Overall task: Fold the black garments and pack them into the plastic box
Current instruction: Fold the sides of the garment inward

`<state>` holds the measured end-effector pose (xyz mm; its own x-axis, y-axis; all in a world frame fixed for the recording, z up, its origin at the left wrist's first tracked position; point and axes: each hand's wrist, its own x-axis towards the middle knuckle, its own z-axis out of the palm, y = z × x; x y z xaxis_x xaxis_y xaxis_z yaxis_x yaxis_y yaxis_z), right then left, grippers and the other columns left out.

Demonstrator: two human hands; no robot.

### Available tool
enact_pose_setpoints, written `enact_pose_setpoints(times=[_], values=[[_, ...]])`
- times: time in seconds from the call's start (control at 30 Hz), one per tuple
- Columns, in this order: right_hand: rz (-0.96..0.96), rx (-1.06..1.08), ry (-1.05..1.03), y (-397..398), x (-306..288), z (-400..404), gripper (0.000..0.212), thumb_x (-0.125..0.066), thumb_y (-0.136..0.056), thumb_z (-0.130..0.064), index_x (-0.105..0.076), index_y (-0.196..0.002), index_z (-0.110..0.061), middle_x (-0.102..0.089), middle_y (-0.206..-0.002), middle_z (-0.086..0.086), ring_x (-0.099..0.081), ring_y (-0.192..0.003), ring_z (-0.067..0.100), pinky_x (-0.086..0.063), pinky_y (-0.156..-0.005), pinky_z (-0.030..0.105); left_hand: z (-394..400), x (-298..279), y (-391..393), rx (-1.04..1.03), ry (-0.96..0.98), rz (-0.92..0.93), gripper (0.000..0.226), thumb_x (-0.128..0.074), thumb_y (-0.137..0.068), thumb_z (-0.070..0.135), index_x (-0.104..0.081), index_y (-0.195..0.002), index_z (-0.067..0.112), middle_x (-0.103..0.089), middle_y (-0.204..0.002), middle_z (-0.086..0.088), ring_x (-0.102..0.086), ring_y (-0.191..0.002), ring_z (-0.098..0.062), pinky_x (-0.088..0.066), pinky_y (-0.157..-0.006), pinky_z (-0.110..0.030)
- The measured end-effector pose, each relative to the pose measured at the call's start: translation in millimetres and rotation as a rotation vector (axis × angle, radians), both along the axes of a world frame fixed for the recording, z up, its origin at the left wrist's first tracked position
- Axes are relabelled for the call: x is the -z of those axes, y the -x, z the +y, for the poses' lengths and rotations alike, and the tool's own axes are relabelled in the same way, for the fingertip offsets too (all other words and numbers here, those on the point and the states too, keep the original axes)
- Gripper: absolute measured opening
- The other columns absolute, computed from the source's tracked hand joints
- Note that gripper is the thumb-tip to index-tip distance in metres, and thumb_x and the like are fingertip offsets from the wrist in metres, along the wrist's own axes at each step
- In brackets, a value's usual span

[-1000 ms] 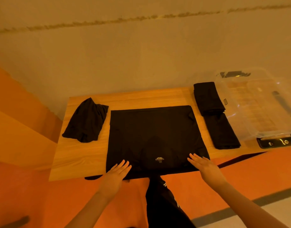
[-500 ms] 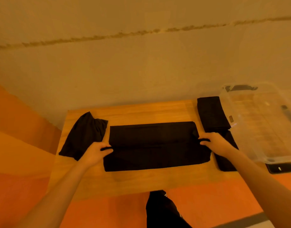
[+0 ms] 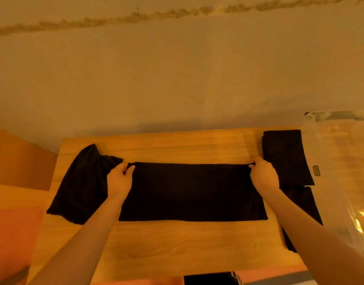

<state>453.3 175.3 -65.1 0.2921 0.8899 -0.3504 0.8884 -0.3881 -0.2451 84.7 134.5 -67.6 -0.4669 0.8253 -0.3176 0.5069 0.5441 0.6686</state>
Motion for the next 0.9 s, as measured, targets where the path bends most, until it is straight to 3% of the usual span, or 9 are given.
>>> enact_pose_setpoints(times=[0.03, 0.13, 0.27, 0.33, 0.4, 0.5, 0.67, 0.9], values=[[-0.041, -0.031, -0.046, 2.3, 0.8, -2.8, 0.017, -0.045, -0.093, -0.005, -0.053, -0.108, -0.002, -0.057, -0.11, 0.016, -0.058, -0.092, 0.031, -0.044, -0.063, 0.035, -0.7, 1.2, -0.7, -0.003, -0.007, 0.039, 0.02, -0.051, -0.094, 0.019, -0.057, -0.081, 0.004, -0.056, -0.072, -0.007, -0.058, -0.074, -0.029, -0.04, -0.059, -0.027], [-0.177, -0.219, -0.274, 9.8, 2.8, -14.3, 0.026, -0.054, -0.084, 0.003, -0.054, -0.11, 0.002, -0.053, -0.113, 0.02, -0.054, -0.099, 0.036, -0.046, -0.069, 0.039, -6.3, 1.9, -3.3, 0.033, -0.087, 0.193, 0.023, -0.054, -0.092, 0.011, -0.059, -0.111, 0.0, -0.062, -0.102, -0.014, -0.06, -0.097, -0.029, -0.048, -0.08, -0.034], [-0.114, -0.569, -0.336, 37.2, 18.7, -39.0, 0.044, -0.065, -0.082, -0.013, -0.055, -0.124, -0.006, -0.056, -0.127, 0.013, -0.054, -0.117, 0.031, -0.047, -0.092, 0.042, -23.3, 5.5, -36.7, 0.455, -0.181, 0.56, 0.035, -0.059, -0.086, 0.015, -0.056, -0.12, 0.004, -0.057, -0.122, -0.016, -0.054, -0.113, -0.033, -0.042, -0.097, -0.043], [-0.118, -0.676, -0.227, 45.7, 29.5, -48.2, 0.047, -0.05, -0.091, -0.032, -0.047, -0.133, -0.012, -0.048, -0.139, 0.009, -0.045, -0.129, 0.025, -0.038, -0.102, 0.039, -39.9, 17.2, -62.4, 0.627, -0.119, 0.579, 0.045, -0.046, -0.091, 0.03, -0.049, -0.13, 0.009, -0.049, -0.137, -0.013, -0.045, -0.128, -0.03, -0.033, -0.105, -0.042], [-0.18, -0.71, -0.139, 37.6, 38.1, -52.1, 0.054, -0.022, -0.097, -0.045, -0.036, -0.14, -0.016, -0.039, -0.145, 0.005, -0.031, -0.136, 0.02, -0.028, -0.106, 0.041, -50.7, 29.5, -72.1, 0.619, 0.035, 0.584, 0.061, -0.024, -0.092, 0.046, -0.035, -0.141, 0.012, -0.032, -0.149, -0.012, -0.025, -0.139, -0.028, -0.019, -0.11, -0.045], [-0.194, -0.639, -0.084, 13.0, 41.7, -53.1, 0.065, 0.002, -0.094, -0.055, -0.017, -0.145, -0.018, -0.023, -0.152, 0.003, -0.016, -0.14, 0.017, -0.019, -0.111, 0.041, -50.1, 42.3, -64.4, 0.571, 0.115, 0.647, 0.067, -0.01, -0.089, 0.054, -0.015, -0.145, 0.017, -0.013, -0.153, -0.01, -0.003, -0.14, -0.026, -0.007, -0.111, -0.048], [-0.174, -0.392, -0.098, 2.8, 43.7, -58.5, 0.078, 0.011, -0.086, -0.063, -0.005, -0.147, -0.017, -0.008, -0.155, 0.004, -0.001, -0.142, 0.016, -0.007, -0.114, 0.041, -26.0, 41.2, -59.9, 0.665, 0.14, 0.66, 0.069, 0.002, -0.083, 0.06, 0.005, -0.143, 0.024, 0.002, -0.156, -0.006, 0.014, -0.139, -0.023, 0.005, -0.113, -0.046], [-0.182, -0.155, -0.073, 18.7, 42.7, -87.9, 0.074, 0.001, -0.091, -0.058, -0.013, -0.147, -0.011, -0.016, -0.155, 0.009, -0.016, -0.142, 0.024, -0.018, -0.113, 0.047, 19.6, 38.6, -53.4, 0.853, 0.054, 0.703, 0.067, 0.0, -0.086, 0.059, 0.008, -0.144, 0.027, 0.005, -0.157, -0.004, 0.014, -0.141, -0.02, 0.003, -0.114, -0.046]])
